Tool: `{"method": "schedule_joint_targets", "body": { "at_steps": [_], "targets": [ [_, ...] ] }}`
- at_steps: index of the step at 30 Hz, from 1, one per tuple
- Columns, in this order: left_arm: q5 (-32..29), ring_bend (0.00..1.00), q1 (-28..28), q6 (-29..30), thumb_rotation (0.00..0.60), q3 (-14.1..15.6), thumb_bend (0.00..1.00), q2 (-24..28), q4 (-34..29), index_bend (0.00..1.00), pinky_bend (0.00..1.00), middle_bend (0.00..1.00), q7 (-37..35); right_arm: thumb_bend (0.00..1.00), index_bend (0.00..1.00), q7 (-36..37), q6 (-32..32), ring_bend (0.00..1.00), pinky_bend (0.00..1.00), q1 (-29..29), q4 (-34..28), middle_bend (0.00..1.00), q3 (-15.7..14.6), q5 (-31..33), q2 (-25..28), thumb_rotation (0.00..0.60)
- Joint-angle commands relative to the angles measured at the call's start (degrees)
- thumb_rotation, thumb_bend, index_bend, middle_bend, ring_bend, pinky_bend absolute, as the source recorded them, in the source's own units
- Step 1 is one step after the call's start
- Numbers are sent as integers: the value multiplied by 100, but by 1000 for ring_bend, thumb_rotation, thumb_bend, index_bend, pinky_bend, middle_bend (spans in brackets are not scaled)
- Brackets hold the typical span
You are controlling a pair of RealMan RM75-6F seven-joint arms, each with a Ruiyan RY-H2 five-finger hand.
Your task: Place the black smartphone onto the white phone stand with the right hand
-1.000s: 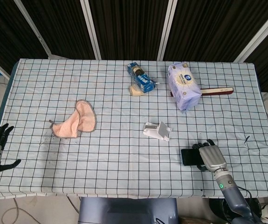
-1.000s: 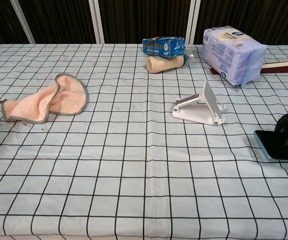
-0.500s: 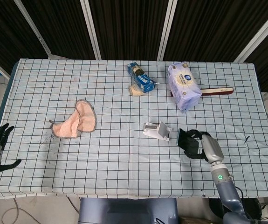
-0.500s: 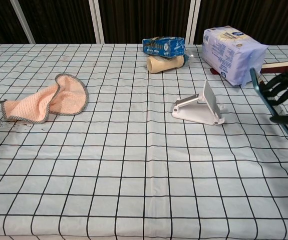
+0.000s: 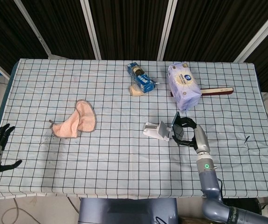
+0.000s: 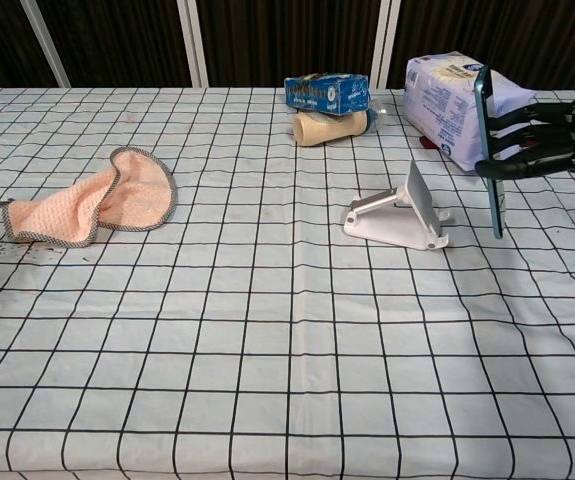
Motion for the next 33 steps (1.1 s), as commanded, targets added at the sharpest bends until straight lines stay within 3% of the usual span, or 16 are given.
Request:
{"method": "schedule_joint_targets", "body": {
  "at_steps": [1,15,33],
  "targets": [
    [1,0,-3,-8,600,1,0,8,-2,0,0,0,-22,739,634,105,174,433,169,68,278,512,41,-135,-273,600],
    [-10,0,-26,-84,600,21,0,40,-30,0,0,0,-95,741,634,808,245,432,169,96,1196,512,-47,-791,-979,600],
    [-82,0,-46,-153,600,9,0,65,-56,0,0,0,-161,740,634,1193,164,432,169,179,1843,512,23,-1038,-1548,600]
  ]
}}
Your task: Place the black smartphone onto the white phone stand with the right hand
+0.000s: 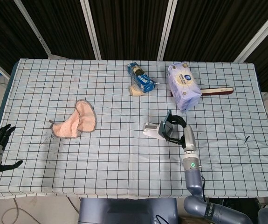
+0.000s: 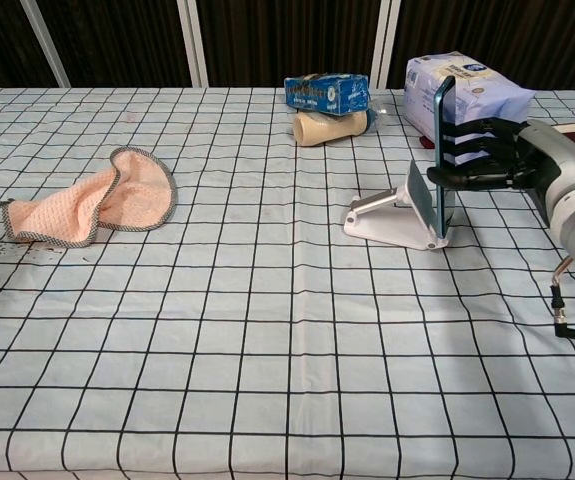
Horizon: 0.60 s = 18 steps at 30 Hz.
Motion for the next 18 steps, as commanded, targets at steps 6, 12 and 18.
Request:
{"method": "schedule_joint_targets", "body": {
  "at_steps": [6,12,18],
  "targets": [
    [-17,0,-6,-16,600,-5,0,11,-4,0,0,0,-32,740,634,140,-16,432,169,21,208,512,32,-146,-137,600],
    [-25,0,-9,-29,600,-4,0,27,-12,0,0,0,-57,740,634,102,-31,432,169,9,291,512,19,-174,-185,600],
    [-33,0,-11,-38,600,0,0,29,-25,0,0,0,-43,740,634,94,-59,432,169,25,402,512,57,-167,-259,600]
  ]
}}
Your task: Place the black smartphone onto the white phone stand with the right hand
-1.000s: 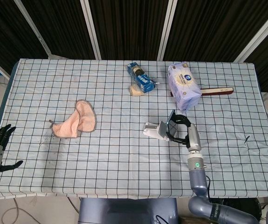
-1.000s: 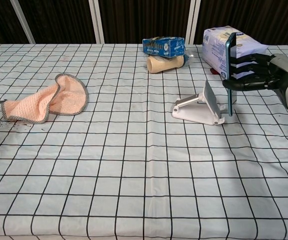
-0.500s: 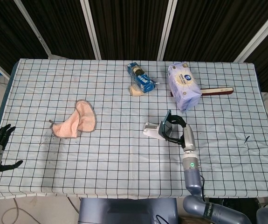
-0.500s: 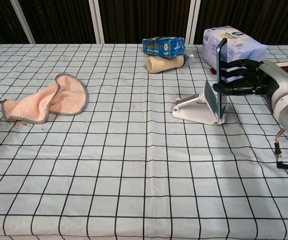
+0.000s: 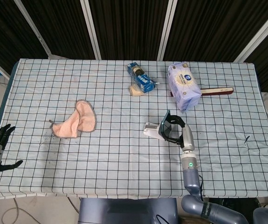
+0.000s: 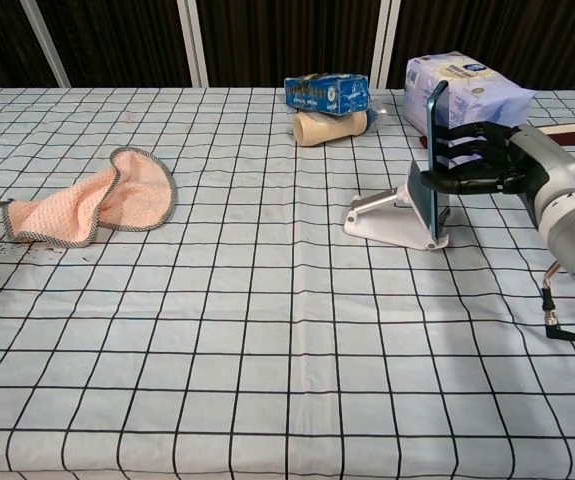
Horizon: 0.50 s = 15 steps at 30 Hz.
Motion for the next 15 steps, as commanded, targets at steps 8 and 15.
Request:
{"method": "schedule_joint_targets", "body": {
  "at_steps": [8,15],
  "targets": [
    [-32,0,-5,-23,600,-5,0,14,-11,0,0,0,-11,740,634,0,-43,432,169,6,131,510,4,-42,-67,600],
    [-49,0,-7,-35,600,-7,0,18,-23,0,0,0,-11,711,634,16,-87,411,168,7,191,490,-12,-100,-85,600]
  ]
}}
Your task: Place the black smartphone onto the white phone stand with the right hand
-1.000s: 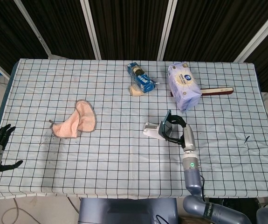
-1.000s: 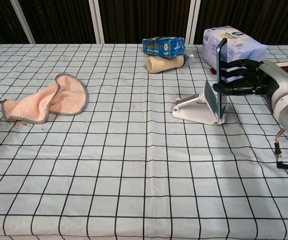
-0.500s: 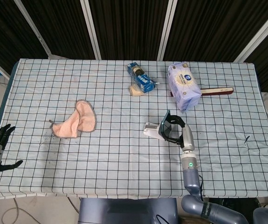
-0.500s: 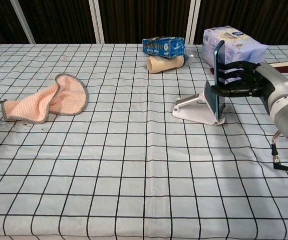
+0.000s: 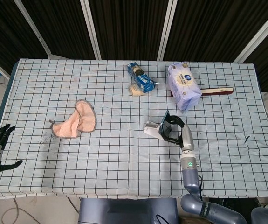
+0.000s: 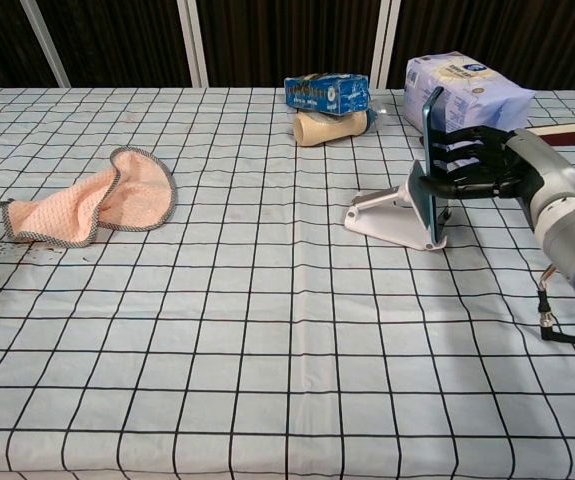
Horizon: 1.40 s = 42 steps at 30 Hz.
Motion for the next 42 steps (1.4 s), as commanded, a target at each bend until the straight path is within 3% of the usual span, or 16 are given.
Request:
{"method": "schedule_joint_targets", "body": {
  "at_steps": [1,10,20,33,42],
  "targets": [
    [-4,0,0,-3,600,0,0,4,-4,0,0,0,-1,700,634,9,-18,405,168,1,11,485,-7,-22,-1,600],
    [-13,0,-2,-8,600,-1,0,7,-9,0,0,0,4,566,594,7,-91,347,165,12,59,429,-25,-61,3,600],
    [-14,0,0,-5,600,-3,0,13,-11,0,0,0,-11,526,571,-55,-110,327,164,40,118,411,39,-7,-44,600],
    [-23,0,-1,-2,600,-7,0,11,-14,0,0,0,0,167,434,-88,-240,223,148,47,56,298,-46,-74,18,600],
    [-22,0,-1,2,600,-8,0,8,-12,0,0,0,5,46,279,-124,-305,134,146,63,-17,178,-82,-115,65,600]
  ]
}}
